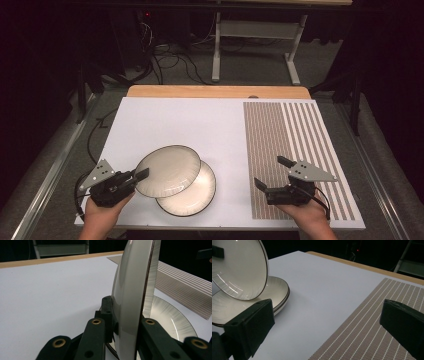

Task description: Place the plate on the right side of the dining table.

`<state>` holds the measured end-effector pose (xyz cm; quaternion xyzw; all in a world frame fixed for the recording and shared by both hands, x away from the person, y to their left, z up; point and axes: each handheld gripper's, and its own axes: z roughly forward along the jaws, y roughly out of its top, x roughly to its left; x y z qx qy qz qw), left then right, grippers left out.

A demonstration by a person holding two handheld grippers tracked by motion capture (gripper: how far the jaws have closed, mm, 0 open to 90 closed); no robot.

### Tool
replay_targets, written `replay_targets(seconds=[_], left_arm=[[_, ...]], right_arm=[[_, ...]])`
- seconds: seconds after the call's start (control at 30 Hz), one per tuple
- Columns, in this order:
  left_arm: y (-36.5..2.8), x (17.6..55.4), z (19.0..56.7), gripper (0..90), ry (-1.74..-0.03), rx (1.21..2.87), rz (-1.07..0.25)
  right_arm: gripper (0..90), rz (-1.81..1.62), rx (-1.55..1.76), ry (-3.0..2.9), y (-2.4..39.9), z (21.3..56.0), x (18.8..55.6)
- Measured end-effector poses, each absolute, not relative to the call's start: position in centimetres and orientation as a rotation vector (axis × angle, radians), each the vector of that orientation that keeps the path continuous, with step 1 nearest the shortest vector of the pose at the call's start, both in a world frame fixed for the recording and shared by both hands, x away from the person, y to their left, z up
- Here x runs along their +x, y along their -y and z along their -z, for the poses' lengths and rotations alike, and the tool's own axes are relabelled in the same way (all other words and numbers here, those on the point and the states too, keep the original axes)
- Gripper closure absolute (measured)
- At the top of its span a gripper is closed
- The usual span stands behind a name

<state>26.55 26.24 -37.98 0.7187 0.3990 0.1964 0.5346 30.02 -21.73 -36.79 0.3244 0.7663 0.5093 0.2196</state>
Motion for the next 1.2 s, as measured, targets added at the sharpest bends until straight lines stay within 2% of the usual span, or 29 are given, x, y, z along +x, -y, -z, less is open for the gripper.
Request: replay_targets(seconds=[0.37,0.6,0.93,1.2], left_arm=[[-26.0,26.6,38.0,80.8,-0.942,1.716,-0.472],[-25.9,26.6,38.0,80.8,-0.926,1.732,-0.481],[-25.8,27.0,38.3,80.7,-0.920,1.734,-0.459],[-25.7,26.8,38.2,80.8,-0.904,1.741,-0.476]], right_arm=[[0.8,-1.427,0.908,-2.153,20.2,36.7,30.4],[0.8,-1.429,0.857,-2.187,17.7,36.3,30.6],[2.5,-1.400,0.845,-2.288,14.2,37.5,32.1],[9.1,-1.411,0.829,-2.337,11.7,38.1,32.5]])
